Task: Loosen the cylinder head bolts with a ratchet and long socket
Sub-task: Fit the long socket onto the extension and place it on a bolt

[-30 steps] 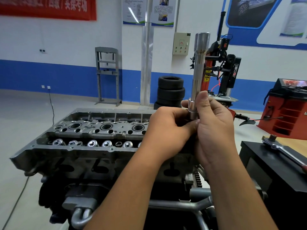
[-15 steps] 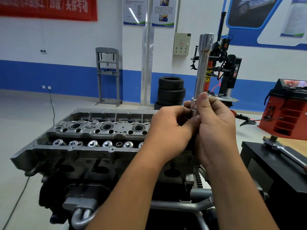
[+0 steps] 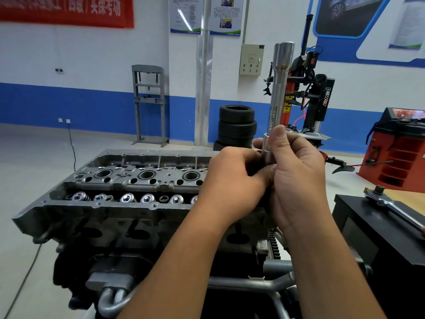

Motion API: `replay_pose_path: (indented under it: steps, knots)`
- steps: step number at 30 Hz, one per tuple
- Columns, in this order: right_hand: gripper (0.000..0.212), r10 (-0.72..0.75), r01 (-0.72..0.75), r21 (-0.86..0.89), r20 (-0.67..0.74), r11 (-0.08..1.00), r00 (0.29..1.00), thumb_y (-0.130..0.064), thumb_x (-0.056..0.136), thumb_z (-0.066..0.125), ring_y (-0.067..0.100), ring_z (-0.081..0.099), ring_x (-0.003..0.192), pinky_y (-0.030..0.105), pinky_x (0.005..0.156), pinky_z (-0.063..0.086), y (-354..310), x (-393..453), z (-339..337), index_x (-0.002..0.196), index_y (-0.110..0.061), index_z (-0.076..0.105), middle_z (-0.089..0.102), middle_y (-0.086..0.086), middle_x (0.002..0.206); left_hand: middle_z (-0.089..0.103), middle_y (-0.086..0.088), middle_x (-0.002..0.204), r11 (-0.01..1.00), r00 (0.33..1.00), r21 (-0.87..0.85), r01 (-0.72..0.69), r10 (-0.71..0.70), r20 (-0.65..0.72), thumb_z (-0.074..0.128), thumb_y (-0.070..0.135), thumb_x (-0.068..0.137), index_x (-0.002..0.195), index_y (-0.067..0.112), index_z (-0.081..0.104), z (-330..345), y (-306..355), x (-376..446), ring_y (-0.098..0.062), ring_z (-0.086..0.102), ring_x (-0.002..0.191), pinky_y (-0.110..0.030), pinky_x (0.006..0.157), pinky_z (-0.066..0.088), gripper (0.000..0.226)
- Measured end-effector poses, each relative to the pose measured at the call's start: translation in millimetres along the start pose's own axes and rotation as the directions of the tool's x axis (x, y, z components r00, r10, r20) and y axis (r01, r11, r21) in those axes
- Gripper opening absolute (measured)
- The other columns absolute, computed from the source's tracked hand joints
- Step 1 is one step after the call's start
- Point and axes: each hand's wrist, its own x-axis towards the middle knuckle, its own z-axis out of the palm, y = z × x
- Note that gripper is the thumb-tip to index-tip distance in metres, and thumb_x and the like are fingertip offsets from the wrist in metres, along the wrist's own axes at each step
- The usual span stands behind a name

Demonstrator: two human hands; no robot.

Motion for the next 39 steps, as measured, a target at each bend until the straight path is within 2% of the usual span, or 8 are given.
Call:
replay_pose_path:
  steps: [5, 8, 13, 16, 24, 28, 33, 39]
  knots:
    - [0.039, 0.002, -0.002, -0.032, 0.001, 0.999, 1.0, -0.051, 0.083, 0.064, 0.034, 0.071, 0.085, 0.066, 0.089, 0.058, 1.8, 0.2, 0.3, 0.083, -0.013, 0.072, 0.075, 0.012, 0.085, 0.078, 0.011, 0.09, 0.999, 0.999, 0.044, 0.01, -0.011, 0.041, 0.074, 0.021, 0.095, 0.099, 0.027, 0.08, 0.1, 0.5, 0.2, -0.007, 0.073, 0.089, -0.041, 0.086, 0.062, 0.009]
    - [0.041, 0.035, -0.036, 0.038, 0.004, 0.999, 0.999, -0.04, 0.101, 0.058, 0.026, 0.069, 0.073, 0.05, 0.074, 0.062, 4.0, 3.1, -2.4, 0.071, -0.019, 0.076, 0.073, 0.011, 0.079, 0.076, 0.011, 0.087, 0.996, 1.0, 0.086, 0.001, -0.002, 0.02, 0.074, 0.033, 0.09, 0.096, 0.029, 0.077, 2.0, 0.5, -0.6, -0.011, 0.073, 0.086, -0.044, 0.082, 0.063, 0.008]
    - [0.036, 0.026, -0.023, 0.1, -0.021, 0.995, 0.999, -0.044, 0.075, 0.078, 0.024, 0.067, 0.068, 0.04, 0.063, 0.059, 1.7, 3.4, -3.7, 0.088, -0.012, 0.066, 0.072, 0.011, 0.081, 0.075, 0.015, 0.088, 0.991, 1.0, 0.131, 0.022, -0.023, 0.011, 0.064, 0.054, 0.073, 0.098, 0.035, 0.074, 4.0, 2.2, -2.7, -0.008, 0.072, 0.088, -0.043, 0.082, 0.063, 0.033]
    - [0.03, 0.017, -0.017, 0.069, 0.002, 0.997, 1.0, -0.048, 0.077, 0.074, 0.021, 0.067, 0.067, 0.038, 0.064, 0.059, 4.4, 4.6, -4.3, 0.074, -0.018, 0.073, 0.073, 0.009, 0.08, 0.073, 0.012, 0.078, 0.986, 1.0, 0.164, 0.013, -0.008, -0.03, 0.063, 0.053, 0.073, 0.092, 0.031, 0.074, 5.0, 2.8, -3.3, -0.012, 0.071, 0.079, -0.042, 0.075, 0.062, 0.031]
    - [0.035, 0.032, -0.032, 0.068, -0.003, 0.997, 0.999, -0.052, 0.081, 0.066, 0.021, 0.069, 0.073, 0.048, 0.08, 0.061, 4.4, 4.4, -3.2, 0.073, -0.019, 0.077, 0.074, 0.009, 0.078, 0.077, 0.001, 0.086, 0.998, 0.999, 0.055, 0.006, -0.009, 0.051, 0.069, 0.023, 0.096, 0.095, 0.018, 0.079, 1.8, 3.3, -0.5, -0.02, 0.073, 0.087, -0.049, 0.083, 0.061, 0.01]
    - [0.035, 0.03, -0.029, 0.122, -0.006, 0.992, 1.0, -0.043, 0.075, 0.079, 0.028, 0.067, 0.073, 0.052, 0.075, 0.06, 2.7, 3.7, -3.6, 0.089, -0.013, 0.068, 0.073, 0.013, 0.085, 0.076, 0.011, 0.081, 0.999, 0.999, 0.04, 0.021, -0.02, -0.025, 0.082, 0.028, 0.088, 0.091, 0.028, 0.078, 1.9, -1.5, -0.8, -0.006, 0.073, 0.079, -0.042, 0.079, 0.064, 0.005]
    - [0.037, 0.055, -0.055, 0.072, -0.003, 0.996, 0.998, -0.052, 0.081, 0.064, 0.023, 0.071, 0.075, 0.047, 0.077, 0.062, 3.8, 5.0, -4.7, 0.072, -0.019, 0.078, 0.074, 0.007, 0.081, 0.08, 0.011, 0.095, 0.995, 1.0, -0.1, -0.001, 0.003, 0.027, 0.076, 0.022, 0.096, 0.102, 0.026, 0.081, 1.1, -1.5, 0.6, -0.004, 0.075, 0.091, -0.034, 0.086, 0.064, 0.009]
    - [0.035, 0.046, -0.044, 0.111, -0.014, 0.993, 0.999, -0.046, 0.078, 0.071, 0.03, 0.07, 0.087, 0.063, 0.094, 0.057, 0.2, 3.4, -1.6, 0.085, -0.013, 0.074, 0.072, 0.012, 0.086, 0.08, 0.005, 0.094, 0.971, 1.0, -0.241, -0.005, 0.011, 0.022, 0.071, 0.014, 0.1, 0.103, 0.023, 0.078, -2.4, 1.6, 0.4, 0.0, 0.074, 0.081, -0.011, 0.065, 0.053, 0.012]
